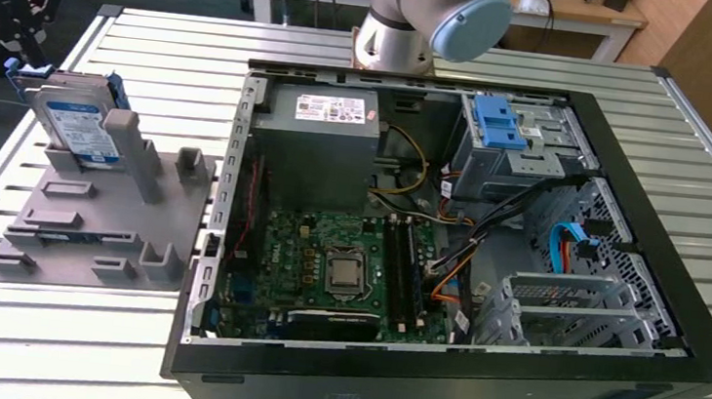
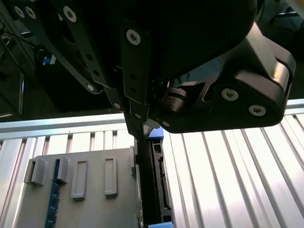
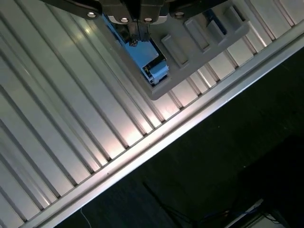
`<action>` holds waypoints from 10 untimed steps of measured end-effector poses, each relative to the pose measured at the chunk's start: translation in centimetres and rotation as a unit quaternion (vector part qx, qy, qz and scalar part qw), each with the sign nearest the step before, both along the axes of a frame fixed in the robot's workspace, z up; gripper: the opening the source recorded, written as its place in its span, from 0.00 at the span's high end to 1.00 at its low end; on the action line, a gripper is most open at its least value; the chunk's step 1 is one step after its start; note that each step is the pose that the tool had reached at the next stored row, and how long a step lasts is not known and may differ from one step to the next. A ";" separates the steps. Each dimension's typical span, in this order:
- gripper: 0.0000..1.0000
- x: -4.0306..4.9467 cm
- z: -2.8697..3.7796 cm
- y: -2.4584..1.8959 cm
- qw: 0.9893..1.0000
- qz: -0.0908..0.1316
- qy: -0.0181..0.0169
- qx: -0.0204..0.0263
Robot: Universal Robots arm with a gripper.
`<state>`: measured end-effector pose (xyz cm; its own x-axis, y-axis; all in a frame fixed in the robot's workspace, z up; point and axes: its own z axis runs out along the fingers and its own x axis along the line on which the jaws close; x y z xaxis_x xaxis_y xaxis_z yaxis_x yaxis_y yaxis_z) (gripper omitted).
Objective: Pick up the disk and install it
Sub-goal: 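Pick up the disk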
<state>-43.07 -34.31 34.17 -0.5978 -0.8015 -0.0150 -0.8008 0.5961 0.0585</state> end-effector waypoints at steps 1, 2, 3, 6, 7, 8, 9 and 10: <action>0.89 0.00 -0.02 0.00 1.000 0.009 0.000 0.000; 0.89 0.00 -0.05 -0.01 1.000 0.019 0.000 0.000; 0.89 0.00 -0.08 -0.01 1.000 0.028 0.000 0.000; 0.89 0.00 -0.14 -0.01 0.998 0.055 0.000 0.000; 0.89 0.00 -0.16 -0.01 0.998 0.064 0.000 0.000; 0.89 0.00 -0.18 -0.01 0.997 0.072 0.000 0.000; 0.89 0.00 -0.18 -0.01 0.997 0.079 0.000 0.000; 0.89 -0.01 -0.19 -0.01 0.996 0.086 0.000 0.000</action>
